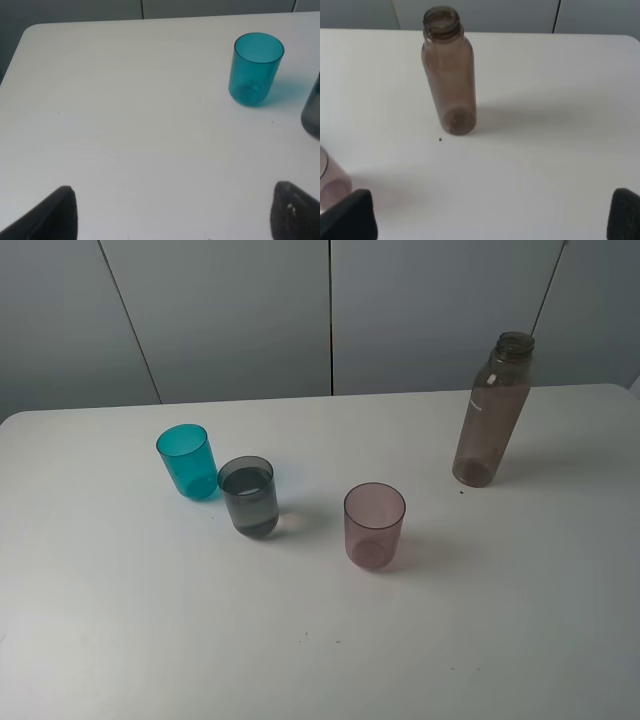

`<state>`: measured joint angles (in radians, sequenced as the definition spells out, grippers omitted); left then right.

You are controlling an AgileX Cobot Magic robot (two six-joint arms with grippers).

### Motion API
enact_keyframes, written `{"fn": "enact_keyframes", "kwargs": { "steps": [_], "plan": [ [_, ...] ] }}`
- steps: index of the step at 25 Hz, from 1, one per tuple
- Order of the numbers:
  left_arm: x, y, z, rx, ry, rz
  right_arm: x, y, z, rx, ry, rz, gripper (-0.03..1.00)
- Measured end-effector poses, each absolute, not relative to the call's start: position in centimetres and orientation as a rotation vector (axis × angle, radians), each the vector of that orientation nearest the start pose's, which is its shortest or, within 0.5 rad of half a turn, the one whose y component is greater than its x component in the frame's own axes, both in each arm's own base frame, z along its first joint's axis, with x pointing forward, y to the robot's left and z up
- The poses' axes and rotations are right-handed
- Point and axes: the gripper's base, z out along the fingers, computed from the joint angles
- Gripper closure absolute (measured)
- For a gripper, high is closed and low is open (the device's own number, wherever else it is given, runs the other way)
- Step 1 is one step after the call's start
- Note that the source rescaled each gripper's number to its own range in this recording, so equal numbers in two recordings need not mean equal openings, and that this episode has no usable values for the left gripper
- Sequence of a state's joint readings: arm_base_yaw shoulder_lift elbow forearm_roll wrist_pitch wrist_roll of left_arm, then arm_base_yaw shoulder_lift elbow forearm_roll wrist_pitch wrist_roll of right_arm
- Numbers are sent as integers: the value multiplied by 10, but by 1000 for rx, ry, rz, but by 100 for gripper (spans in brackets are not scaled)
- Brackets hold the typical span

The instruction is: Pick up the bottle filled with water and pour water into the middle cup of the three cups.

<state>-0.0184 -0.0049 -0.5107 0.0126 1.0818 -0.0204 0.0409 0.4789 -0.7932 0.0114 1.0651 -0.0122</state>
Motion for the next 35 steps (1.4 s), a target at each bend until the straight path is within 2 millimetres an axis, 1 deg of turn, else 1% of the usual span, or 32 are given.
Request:
{"fn": "enact_keyframes", "kwargs": {
  "steps": [3,8,10,12,15,21,26,28,30,35],
  "plan": [
    [-8,1,278,-3,2050,-9,27,2,347,-60,2220,35,-3],
    [-8,1,278,-3,2050,-9,-22,1,345,-17,2050,66,-3],
    [-8,1,278,-3,2050,-9,-38,0,341,-5,1981,69,-3],
    [-8,1,278,-3,2050,-9,-49,-2,337,3,1935,57,-3],
    [-8,1,278,-3,2050,-9,-51,-4,335,15,1929,31,-3],
    [-8,1,278,-3,2050,-9,-41,-3,321,10,1991,45,-3],
    [-8,1,278,-3,2050,-9,-24,0,293,4,2099,73,-3],
    [-8,1,278,-3,2050,-9,-15,3,281,6,2110,108,-3],
    [-8,1,278,-3,2050,-9,-9,6,277,11,2092,147,-3],
    [-8,1,278,-3,2050,-9,-7,7,276,18,2075,175,-3]
  ]
}}
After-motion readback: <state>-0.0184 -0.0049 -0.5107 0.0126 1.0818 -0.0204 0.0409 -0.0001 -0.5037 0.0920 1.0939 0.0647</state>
